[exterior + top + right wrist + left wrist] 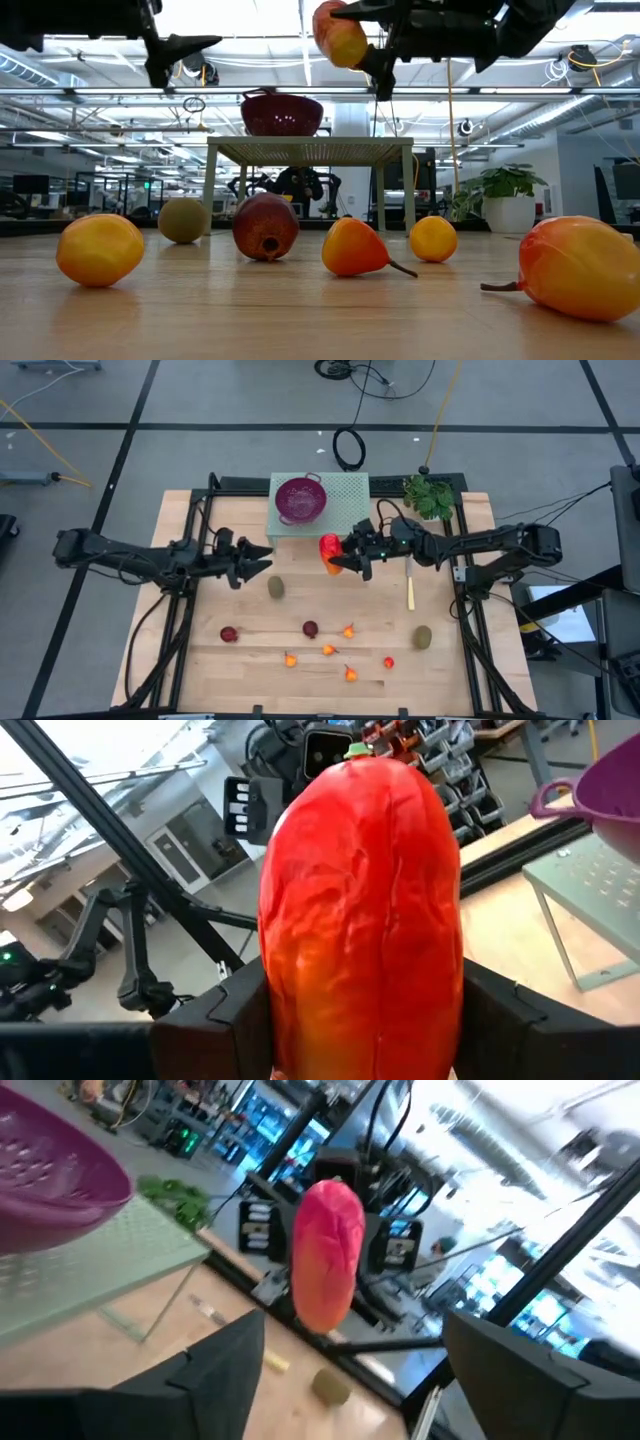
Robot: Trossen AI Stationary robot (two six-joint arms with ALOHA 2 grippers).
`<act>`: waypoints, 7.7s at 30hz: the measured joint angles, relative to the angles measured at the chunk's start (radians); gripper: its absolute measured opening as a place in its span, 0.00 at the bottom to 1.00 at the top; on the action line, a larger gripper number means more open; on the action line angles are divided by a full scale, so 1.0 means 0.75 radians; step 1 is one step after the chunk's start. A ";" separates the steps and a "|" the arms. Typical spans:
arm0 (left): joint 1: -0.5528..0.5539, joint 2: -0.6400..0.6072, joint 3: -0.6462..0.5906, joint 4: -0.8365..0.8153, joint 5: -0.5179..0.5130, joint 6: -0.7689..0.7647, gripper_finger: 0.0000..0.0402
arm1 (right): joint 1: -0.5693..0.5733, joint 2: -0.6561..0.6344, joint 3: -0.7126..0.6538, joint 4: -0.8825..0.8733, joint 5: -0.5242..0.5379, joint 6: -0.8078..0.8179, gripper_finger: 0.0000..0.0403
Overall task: Pick & Place Fruit
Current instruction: Put the mango into the violet strainer bowl on the shelf
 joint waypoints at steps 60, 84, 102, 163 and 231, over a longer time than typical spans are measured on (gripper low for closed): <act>0.116 0.718 0.495 0.099 0.168 0.085 0.62 | 0.079 0.119 0.233 -0.169 0.005 0.097 0.52; 0.161 0.713 0.495 0.114 0.171 0.050 0.50 | 0.080 0.104 0.233 -0.377 -0.026 0.112 0.77; 0.378 0.594 0.493 0.043 0.176 0.207 0.51 | 0.088 0.014 0.231 -0.705 -0.216 0.013 0.78; 0.753 1.069 1.696 -1.649 0.002 0.601 0.51 | 0.087 -0.854 -0.588 -0.021 0.242 -0.752 0.00; 0.802 1.121 1.695 -1.845 0.112 -0.081 0.52 | 0.088 -0.860 -0.667 0.114 0.238 -0.803 0.00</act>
